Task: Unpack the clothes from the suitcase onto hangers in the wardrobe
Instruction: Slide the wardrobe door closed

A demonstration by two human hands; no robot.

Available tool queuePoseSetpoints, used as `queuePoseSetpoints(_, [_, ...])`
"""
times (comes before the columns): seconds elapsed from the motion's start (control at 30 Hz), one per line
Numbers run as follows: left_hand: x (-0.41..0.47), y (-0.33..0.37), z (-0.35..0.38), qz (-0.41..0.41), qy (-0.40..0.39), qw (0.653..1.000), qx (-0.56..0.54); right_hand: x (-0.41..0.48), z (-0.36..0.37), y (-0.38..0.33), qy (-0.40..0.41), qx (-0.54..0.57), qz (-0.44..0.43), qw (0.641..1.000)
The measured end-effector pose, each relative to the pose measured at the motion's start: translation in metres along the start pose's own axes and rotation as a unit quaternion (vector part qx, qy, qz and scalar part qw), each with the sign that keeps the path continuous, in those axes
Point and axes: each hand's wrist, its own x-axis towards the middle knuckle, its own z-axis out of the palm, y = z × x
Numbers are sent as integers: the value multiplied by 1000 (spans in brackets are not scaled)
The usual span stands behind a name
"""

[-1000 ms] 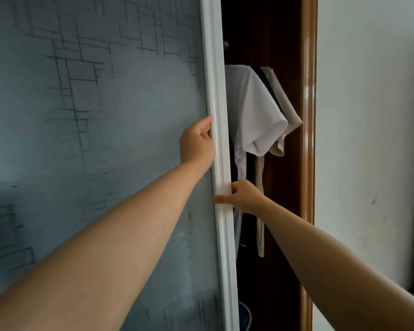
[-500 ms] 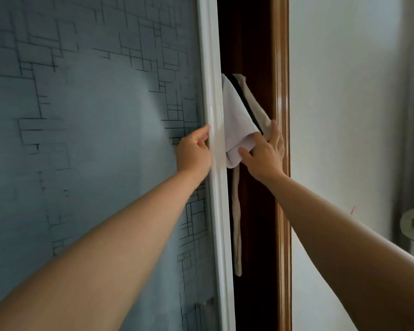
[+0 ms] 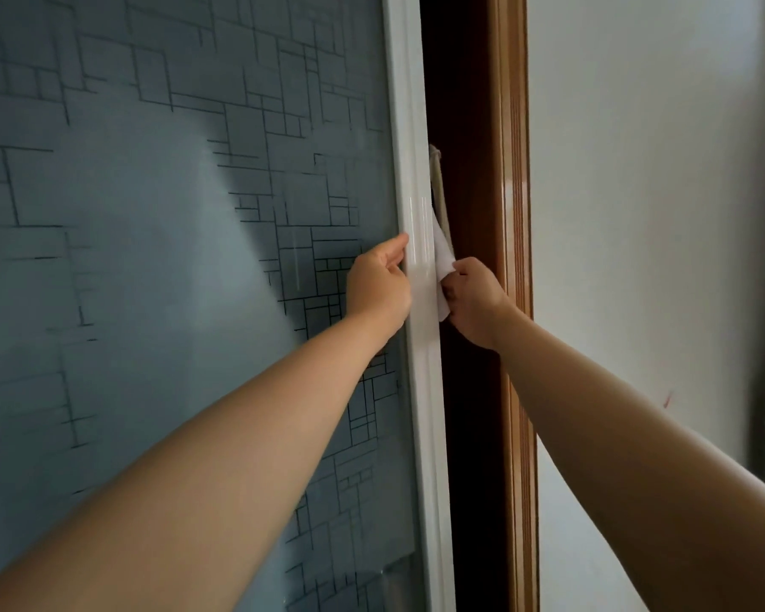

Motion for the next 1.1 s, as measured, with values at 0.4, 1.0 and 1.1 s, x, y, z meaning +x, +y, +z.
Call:
queuePoseSetpoints(0.4, [13,6,40,-33,-29,999,-13,-18,-52,-10,211,-572,-204,766])
queuePoseSetpoints(1.0, [-31,-26,63,-98,-20,995,-28,-49,-68,14,124,-481,-146,855])
queuePoseSetpoints(1.1, [-57,-29,63,-121,-19,992,4,-70,-77,25,138,-488,-128,852])
